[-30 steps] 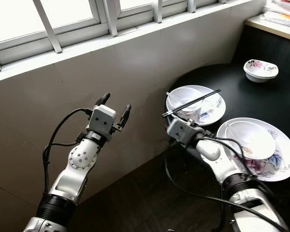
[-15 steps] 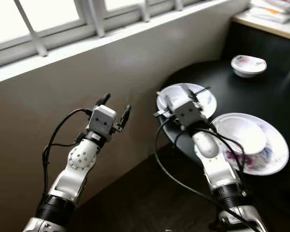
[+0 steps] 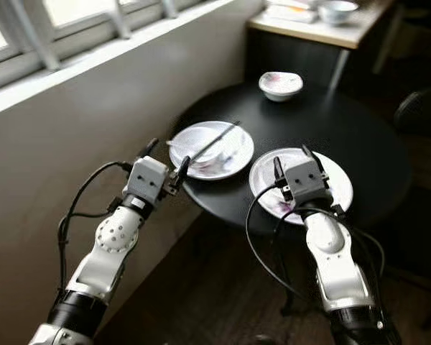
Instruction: Kitchen organization
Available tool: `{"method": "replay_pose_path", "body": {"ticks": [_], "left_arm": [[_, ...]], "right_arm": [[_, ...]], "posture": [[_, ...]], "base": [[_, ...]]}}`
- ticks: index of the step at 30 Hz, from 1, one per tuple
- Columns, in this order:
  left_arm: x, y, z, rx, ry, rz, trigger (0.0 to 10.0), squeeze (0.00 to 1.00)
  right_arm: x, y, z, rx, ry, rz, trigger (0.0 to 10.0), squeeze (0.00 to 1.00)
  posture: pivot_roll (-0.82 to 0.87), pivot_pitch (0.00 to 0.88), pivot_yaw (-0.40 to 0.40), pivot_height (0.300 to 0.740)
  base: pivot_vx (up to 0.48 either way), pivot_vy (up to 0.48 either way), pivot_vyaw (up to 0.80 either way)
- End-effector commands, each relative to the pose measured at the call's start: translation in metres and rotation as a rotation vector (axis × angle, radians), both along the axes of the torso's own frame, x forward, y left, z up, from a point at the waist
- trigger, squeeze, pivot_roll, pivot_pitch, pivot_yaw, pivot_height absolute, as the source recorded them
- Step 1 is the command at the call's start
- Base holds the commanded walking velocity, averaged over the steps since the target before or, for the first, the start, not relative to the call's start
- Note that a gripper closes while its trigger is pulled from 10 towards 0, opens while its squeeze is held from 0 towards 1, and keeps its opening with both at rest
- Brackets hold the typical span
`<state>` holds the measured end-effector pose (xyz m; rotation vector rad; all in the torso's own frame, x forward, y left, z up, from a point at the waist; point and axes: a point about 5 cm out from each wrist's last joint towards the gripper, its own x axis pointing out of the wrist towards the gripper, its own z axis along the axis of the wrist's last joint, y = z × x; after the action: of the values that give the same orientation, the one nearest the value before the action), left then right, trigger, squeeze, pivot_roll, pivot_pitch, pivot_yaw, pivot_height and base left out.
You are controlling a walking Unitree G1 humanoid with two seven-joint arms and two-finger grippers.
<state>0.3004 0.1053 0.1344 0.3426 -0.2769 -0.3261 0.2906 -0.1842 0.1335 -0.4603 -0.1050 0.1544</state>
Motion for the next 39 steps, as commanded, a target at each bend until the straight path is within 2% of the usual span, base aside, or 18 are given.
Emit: {"method": "replay_pose_path", "body": {"ticks": [1,3,8,10,12,13,15,18,21,27,31,32,34,35,36,37,38,39], "left_arm": [[0.0,0.003,0.003,0.011,-0.008,0.005,10.0,0.0],[0.0,0.004,0.003,0.011,-0.008,0.006,10.0,0.0],[0.001,0.002,0.001,0.028,-0.003,0.005,10.0,0.0],[0.001,0.002,0.001,0.028,-0.003,0.005,10.0,0.0],[0.002,0.002,0.0,0.028,-0.003,0.004,10.0,0.0],[0.002,0.002,0.0,0.028,-0.003,0.004,10.0,0.0],[0.002,0.001,0.0,0.029,-0.002,0.002,10.0,0.0],[0.002,0.0,0.0,0.03,-0.004,0.002,10.0,0.0],[0.002,0.001,-0.001,0.03,-0.005,0.005,10.0,0.0],[0.002,0.001,-0.001,0.032,-0.007,0.006,10.0,0.0],[0.002,0.001,-0.001,0.032,-0.007,0.008,10.0,0.0],[0.002,0.001,-0.001,0.032,-0.007,0.008,10.0,0.0],[0.002,0.002,-0.001,0.031,-0.008,0.011,10.0,0.0],[0.002,0.002,-0.001,0.031,-0.008,0.011,10.0,0.0],[0.002,0.002,-0.001,0.03,-0.01,0.012,10.0,0.0],[0.002,0.002,-0.001,0.03,-0.01,0.012,10.0,0.0],[0.001,0.002,-0.001,0.03,-0.013,0.014,10.0,0.0],[0.001,0.002,-0.001,0.03,-0.013,0.014,10.0,0.0]], "right_arm": [[0.002,0.009,0.008,-0.019,-0.002,0.057,10.0,0.0],[0.001,0.01,0.006,-0.035,0.034,0.098,10.0,0.0],[0.004,-0.014,0.008,-0.021,0.119,0.11,10.0,0.0],[0.004,-0.016,0.008,-0.02,0.127,0.113,10.0,0.0],[0.004,-0.029,0.002,0.027,0.241,0.161,10.0,0.0],[0.004,-0.029,0.002,0.027,0.241,0.161,10.0,0.0],[0.002,-0.037,-0.005,0.06,0.321,0.201,10.0,0.0],[-0.001,-0.053,-0.019,0.051,0.409,0.221,10.0,0.0],[-0.001,-0.061,-0.023,0.047,0.452,0.23,10.0,0.0],[0.009,-0.068,-0.013,0.024,0.417,0.2,10.0,0.0],[0.02,-0.06,0.007,0.044,0.283,0.167,10.0,0.0],[0.02,-0.06,0.007,0.044,0.283,0.167,10.0,0.0],[0.026,-0.047,0.021,0.065,0.156,0.156,10.0,0.0],[0.026,-0.047,0.021,0.065,0.156,0.156,10.0,0.0],[0.024,-0.035,0.025,0.088,0.106,0.175,10.0,0.0],[0.024,-0.035,0.025,0.088,0.106,0.175,10.0,0.0],[0.021,-0.021,0.027,0.115,0.073,0.206,10.0,0.0],[0.021,-0.021,0.027,0.115,0.073,0.206,10.0,0.0]], "posture": [[-0.15,0.0,0.021,0.74],[-0.15,0.0,0.021,0.74],[-0.16,0.0,0.023,0.74],[-0.16,0.0,0.023,0.74],[-0.16,0.0,0.025,0.74],[-0.16,0.0,0.025,0.74],[-0.16,0.0,0.023,0.74],[-0.16,0.0,0.021,0.74],[-0.16,0.0,0.018,0.74],[-0.15,0.0,0.017,0.74],[-0.15,0.0,0.015,0.74],[-0.15,0.0,0.015,0.74],[-0.15,0.0,0.013,0.74],[-0.15,0.0,0.013,0.74],[-0.15,0.0,0.014,0.74],[-0.15,0.0,0.014,0.74],[-0.15,0.0,0.014,0.74],[-0.15,0.0,0.014,0.74]], "base": [[0.0,0.0,0.0],[0.0,0.0,0.0],[0.0,0.0,0.0],[0.0,0.0,0.0],[0.0,0.0,0.0],[0.0,0.0,0.0],[0.0,0.0,0.0],[0.0,0.0,0.0],[0.0,0.0,0.0],[0.0,0.0,0.0],[0.0,0.0,0.0],[0.0,0.0,0.0],[0.0,0.0,0.0],[0.0,0.0,0.0],[0.0,0.0,0.0],[0.0,0.0,0.0],[0.0,0.0,0.0],[0.0,0.0,0.0]]}}
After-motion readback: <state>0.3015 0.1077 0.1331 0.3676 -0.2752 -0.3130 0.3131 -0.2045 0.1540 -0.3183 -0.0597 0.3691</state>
